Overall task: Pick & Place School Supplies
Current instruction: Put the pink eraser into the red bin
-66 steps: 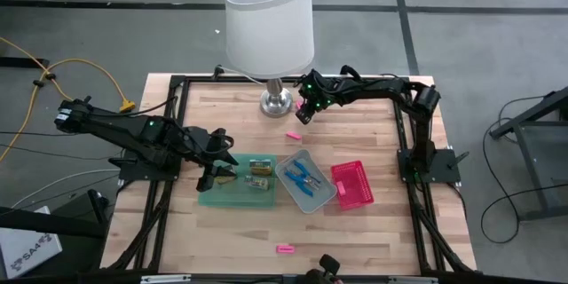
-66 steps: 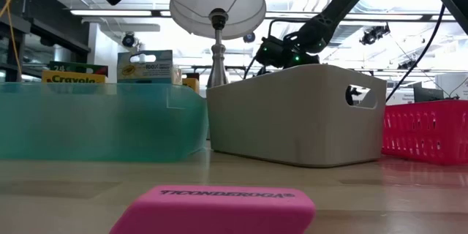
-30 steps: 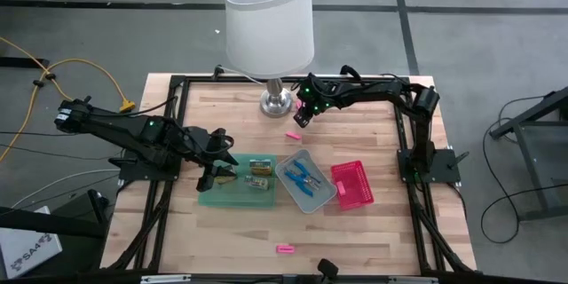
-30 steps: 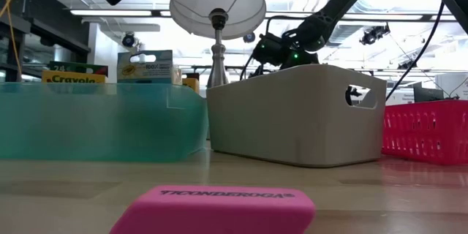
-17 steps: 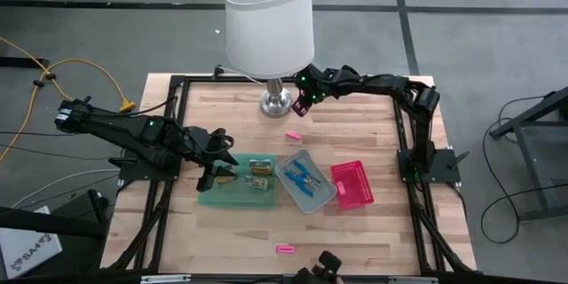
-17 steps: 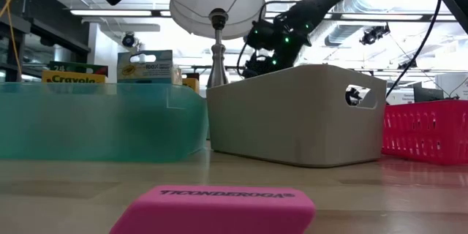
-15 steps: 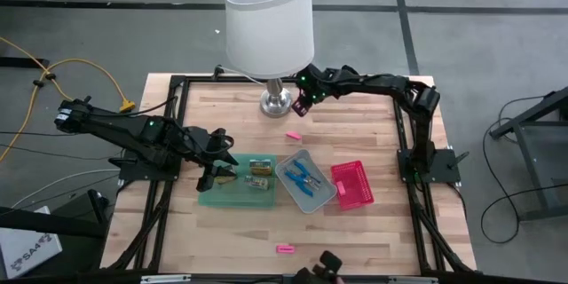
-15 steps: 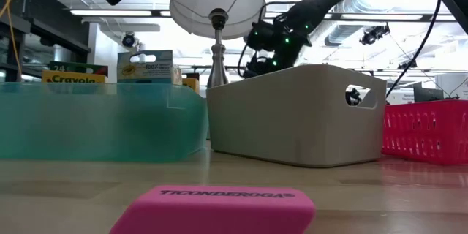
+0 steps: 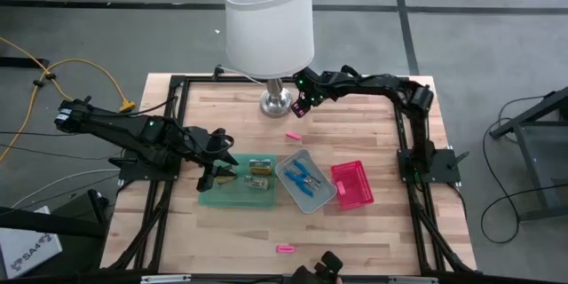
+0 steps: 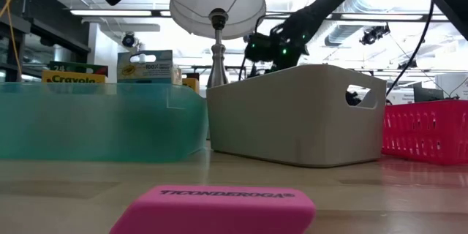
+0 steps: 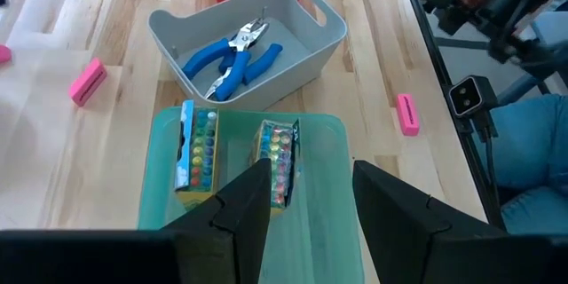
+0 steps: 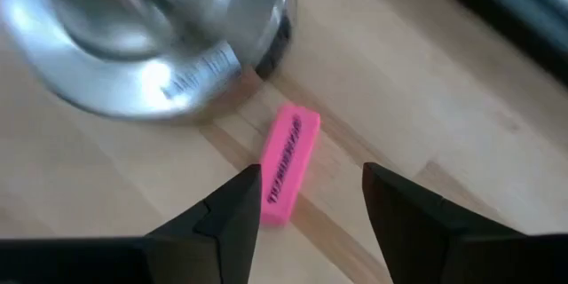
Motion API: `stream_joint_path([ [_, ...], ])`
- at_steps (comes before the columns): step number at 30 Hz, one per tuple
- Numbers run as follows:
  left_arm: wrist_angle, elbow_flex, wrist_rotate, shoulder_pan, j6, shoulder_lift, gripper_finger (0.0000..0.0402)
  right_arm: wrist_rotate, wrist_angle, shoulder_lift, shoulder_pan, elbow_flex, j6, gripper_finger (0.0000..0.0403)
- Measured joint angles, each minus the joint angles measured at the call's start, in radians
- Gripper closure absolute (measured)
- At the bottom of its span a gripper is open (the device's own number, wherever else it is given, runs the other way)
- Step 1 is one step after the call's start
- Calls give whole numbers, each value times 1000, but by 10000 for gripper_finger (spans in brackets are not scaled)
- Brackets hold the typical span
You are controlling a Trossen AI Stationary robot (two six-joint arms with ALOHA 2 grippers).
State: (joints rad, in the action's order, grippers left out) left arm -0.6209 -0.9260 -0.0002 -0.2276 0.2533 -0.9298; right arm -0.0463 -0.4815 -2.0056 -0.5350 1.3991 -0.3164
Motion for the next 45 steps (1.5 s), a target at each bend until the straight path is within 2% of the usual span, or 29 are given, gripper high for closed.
stream_joint_path([
  [29,0,0,9,0,3,-34,245,25,48,-63,13,0,-28,215],
  [45,0,0,5,0,7,-34,245,-6,53,-91,37,1,-28,215],
])
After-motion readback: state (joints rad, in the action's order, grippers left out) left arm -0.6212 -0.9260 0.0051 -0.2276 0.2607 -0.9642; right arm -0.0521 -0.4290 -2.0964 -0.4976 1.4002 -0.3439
